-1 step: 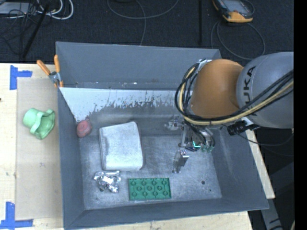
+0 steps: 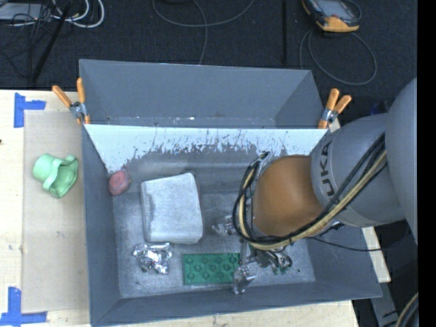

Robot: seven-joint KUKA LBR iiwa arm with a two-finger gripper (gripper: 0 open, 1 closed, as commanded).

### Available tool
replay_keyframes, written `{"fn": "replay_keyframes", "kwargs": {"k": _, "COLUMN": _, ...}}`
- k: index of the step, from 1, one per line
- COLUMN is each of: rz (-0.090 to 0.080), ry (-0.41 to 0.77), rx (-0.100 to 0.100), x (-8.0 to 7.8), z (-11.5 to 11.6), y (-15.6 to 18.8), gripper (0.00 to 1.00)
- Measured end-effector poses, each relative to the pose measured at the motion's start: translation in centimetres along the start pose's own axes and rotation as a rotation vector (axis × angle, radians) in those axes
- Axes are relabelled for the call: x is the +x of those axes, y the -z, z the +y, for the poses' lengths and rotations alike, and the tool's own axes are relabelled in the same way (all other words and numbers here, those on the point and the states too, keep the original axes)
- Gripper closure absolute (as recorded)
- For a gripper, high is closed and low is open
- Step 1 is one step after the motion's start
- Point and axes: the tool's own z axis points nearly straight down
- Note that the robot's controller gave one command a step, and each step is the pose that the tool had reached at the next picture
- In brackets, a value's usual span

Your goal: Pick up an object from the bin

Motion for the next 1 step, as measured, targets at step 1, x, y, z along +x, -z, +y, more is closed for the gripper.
{"fn": "replay_keyframes", "kwargs": {"k": 1, "rz": 0.023, "ry": -0.003, "rx": -0.002, "x": 0.55, "z": 0.05, "y": -0.23, "gripper": 1.00}}
